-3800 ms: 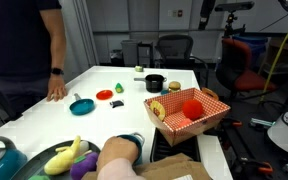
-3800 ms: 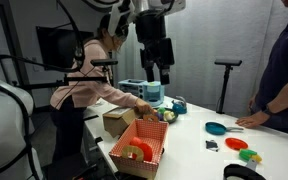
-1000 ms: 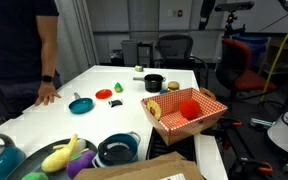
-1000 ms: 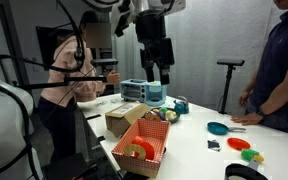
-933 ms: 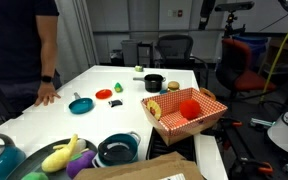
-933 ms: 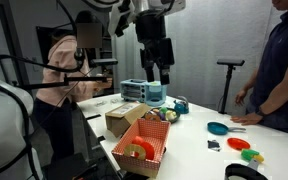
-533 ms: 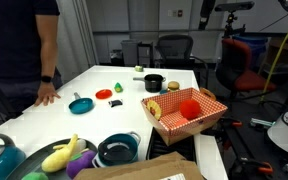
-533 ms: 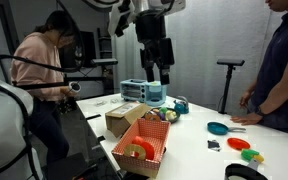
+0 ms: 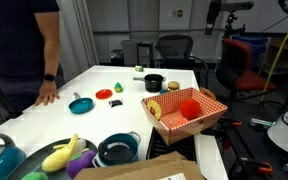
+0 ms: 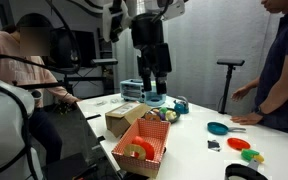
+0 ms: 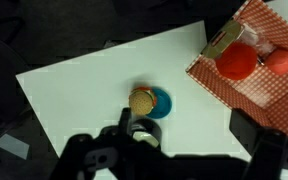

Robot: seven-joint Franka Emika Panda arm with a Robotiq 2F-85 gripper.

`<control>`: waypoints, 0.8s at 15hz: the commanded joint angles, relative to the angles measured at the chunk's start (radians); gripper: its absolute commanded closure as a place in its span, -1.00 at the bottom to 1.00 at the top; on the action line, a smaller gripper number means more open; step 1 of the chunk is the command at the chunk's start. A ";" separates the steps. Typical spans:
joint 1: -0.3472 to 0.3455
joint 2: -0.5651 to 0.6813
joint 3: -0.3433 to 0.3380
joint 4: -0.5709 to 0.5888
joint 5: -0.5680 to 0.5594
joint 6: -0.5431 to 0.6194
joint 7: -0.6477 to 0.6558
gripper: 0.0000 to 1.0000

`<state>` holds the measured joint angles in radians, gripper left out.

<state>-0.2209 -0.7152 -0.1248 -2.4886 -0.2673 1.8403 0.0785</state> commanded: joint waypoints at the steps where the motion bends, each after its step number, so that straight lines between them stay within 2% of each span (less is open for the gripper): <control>1: -0.065 -0.228 -0.029 -0.158 -0.081 -0.036 -0.027 -1.00; 4: -0.128 -0.349 -0.041 -0.225 -0.132 -0.099 0.001 -1.00; 8: -0.225 -0.513 -0.035 -0.282 -0.132 -0.170 -0.026 -1.00; 10: -0.241 -0.596 -0.032 -0.294 -0.146 -0.210 -0.055 -1.00; 12: -0.211 -0.659 -0.056 -0.291 -0.191 -0.256 -0.057 -1.00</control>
<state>-0.4497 -1.1989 -0.1628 -2.7345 -0.4004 1.6468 0.0473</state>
